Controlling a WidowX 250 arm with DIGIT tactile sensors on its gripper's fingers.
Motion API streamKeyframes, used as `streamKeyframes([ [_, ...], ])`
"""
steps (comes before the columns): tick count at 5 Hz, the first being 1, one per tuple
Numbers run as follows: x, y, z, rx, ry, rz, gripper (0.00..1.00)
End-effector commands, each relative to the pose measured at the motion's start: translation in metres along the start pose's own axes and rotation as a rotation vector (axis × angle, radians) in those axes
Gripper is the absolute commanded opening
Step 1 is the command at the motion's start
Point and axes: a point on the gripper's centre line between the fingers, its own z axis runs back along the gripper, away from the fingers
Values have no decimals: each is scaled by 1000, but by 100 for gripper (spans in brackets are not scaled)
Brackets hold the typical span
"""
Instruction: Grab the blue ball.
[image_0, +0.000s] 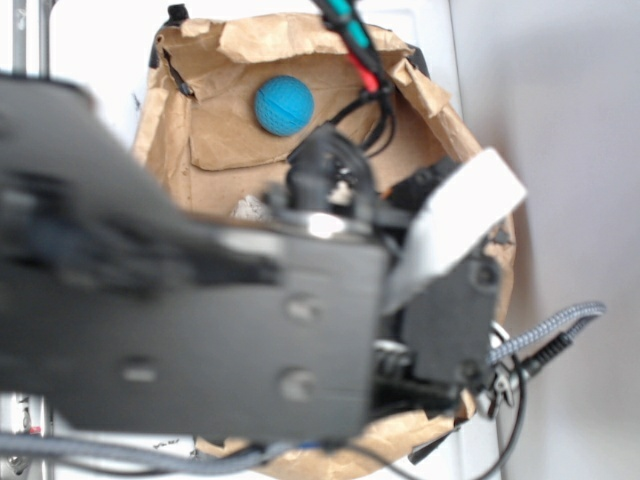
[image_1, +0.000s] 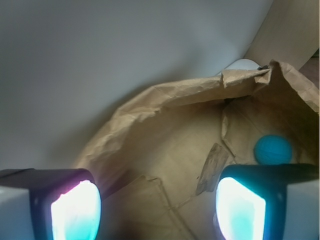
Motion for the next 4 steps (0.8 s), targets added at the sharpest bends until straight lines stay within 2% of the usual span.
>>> streamKeyframes([
  [1,6,24,-19,15,-60,-1,100],
  [3,8,39,-20,6,-58,-8,100],
  [4,11,44,-35,62,-95,-26,100],
])
